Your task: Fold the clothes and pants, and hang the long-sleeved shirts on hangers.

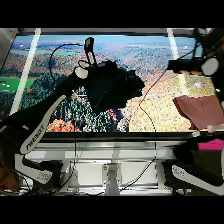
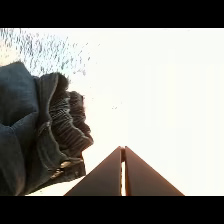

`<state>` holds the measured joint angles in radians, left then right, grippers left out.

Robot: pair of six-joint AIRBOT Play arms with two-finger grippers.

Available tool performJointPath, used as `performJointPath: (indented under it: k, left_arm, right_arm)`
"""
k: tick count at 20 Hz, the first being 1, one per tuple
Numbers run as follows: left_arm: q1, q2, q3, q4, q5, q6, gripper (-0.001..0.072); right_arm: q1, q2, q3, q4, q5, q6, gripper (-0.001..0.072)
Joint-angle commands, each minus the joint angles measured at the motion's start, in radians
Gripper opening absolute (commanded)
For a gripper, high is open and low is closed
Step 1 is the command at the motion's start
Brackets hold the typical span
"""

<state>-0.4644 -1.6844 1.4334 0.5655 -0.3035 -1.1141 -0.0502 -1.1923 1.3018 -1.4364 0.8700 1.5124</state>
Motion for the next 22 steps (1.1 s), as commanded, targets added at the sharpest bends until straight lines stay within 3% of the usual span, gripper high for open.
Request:
performJointPath:
  k: [1, 6, 13, 19, 20, 22]
  left_arm:
    - [0.014, -0.074, 0.000, 0.036, -0.002, 0.010, 0.0020]
    - [-0.035, -0.163, 0.000, 0.033, -0.038, 0.011, 0.0020]
    - [-0.238, -0.161, 0.000, 0.040, -0.201, 0.027, 0.0021]
    - [-0.214, -0.082, 0.000, 0.112, -0.203, 0.030, 0.0021]
    - [-0.189, -0.056, 0.000, 0.112, -0.203, 0.031, 0.0021]
    - [-0.127, 0.006, 0.000, 0.112, -0.205, 0.031, 0.0021]
  right_arm:
    - [-0.049, 0.147, -0.056, -0.004, 0.004, -0.014, 0.0025]
    - [-0.055, 0.271, -0.061, -0.008, 0.046, -0.015, 0.0025]
    - [-0.055, 0.296, -0.066, -0.008, 0.023, -0.041, 0.0025]
    - [-0.060, 0.290, -0.066, -0.030, -0.250, -0.041, 0.0026]
    - [-0.080, 0.277, -0.066, -0.031, -0.260, -0.040, 0.0040]
    - [-0.163, 0.228, -0.069, -0.023, -0.190, -0.039, 0.0204]
